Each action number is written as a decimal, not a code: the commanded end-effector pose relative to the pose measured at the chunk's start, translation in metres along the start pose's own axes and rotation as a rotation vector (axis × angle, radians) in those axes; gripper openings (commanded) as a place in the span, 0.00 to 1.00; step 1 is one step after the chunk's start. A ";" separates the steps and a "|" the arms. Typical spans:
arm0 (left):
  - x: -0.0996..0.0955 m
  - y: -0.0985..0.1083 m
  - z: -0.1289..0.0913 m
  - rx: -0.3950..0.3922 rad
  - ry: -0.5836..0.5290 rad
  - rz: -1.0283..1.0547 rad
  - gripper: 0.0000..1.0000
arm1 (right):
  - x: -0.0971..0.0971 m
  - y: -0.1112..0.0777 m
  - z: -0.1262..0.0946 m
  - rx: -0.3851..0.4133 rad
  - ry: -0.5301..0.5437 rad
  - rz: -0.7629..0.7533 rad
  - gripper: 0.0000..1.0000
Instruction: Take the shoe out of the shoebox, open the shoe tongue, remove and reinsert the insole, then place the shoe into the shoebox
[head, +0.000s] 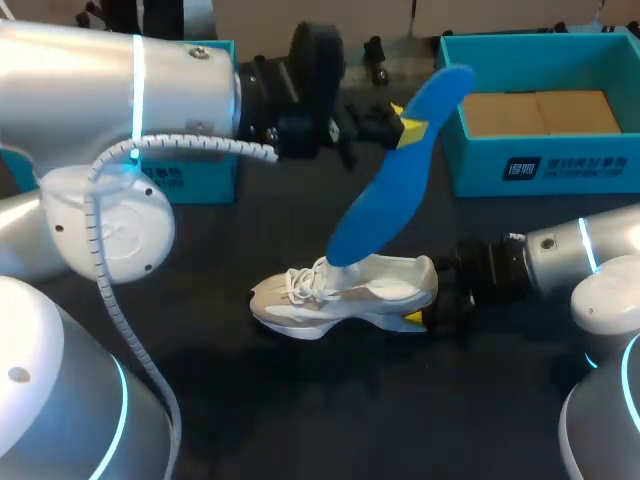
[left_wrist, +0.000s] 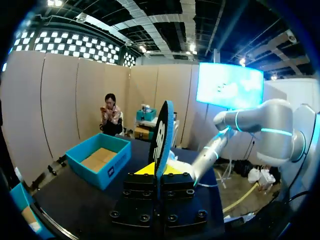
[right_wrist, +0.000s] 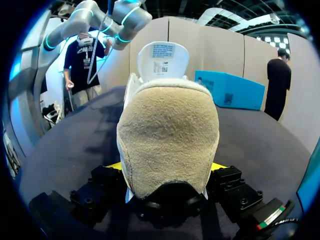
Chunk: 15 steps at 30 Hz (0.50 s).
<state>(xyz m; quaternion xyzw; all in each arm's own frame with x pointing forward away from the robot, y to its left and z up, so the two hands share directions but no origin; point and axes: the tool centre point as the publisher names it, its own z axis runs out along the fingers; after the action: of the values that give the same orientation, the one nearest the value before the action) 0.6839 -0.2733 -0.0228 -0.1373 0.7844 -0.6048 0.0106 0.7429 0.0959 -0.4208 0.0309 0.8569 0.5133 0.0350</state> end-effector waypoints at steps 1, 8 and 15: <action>0.000 -0.008 -0.004 0.056 0.028 -0.020 0.00 | 0.000 -0.003 0.001 0.004 -0.001 0.000 0.00; 0.007 -0.036 -0.021 0.175 0.070 -0.086 0.00 | 0.000 -0.003 0.001 0.004 -0.001 0.000 0.00; 0.021 -0.052 -0.043 0.198 0.144 -0.142 0.00 | 0.000 -0.003 0.001 0.004 -0.001 0.000 0.00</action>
<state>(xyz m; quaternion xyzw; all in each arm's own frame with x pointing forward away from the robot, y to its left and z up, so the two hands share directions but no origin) 0.6720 -0.2656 0.0397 -0.1566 0.7094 -0.6840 -0.0663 0.7429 0.0959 -0.4208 0.0309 0.8569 0.5133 0.0350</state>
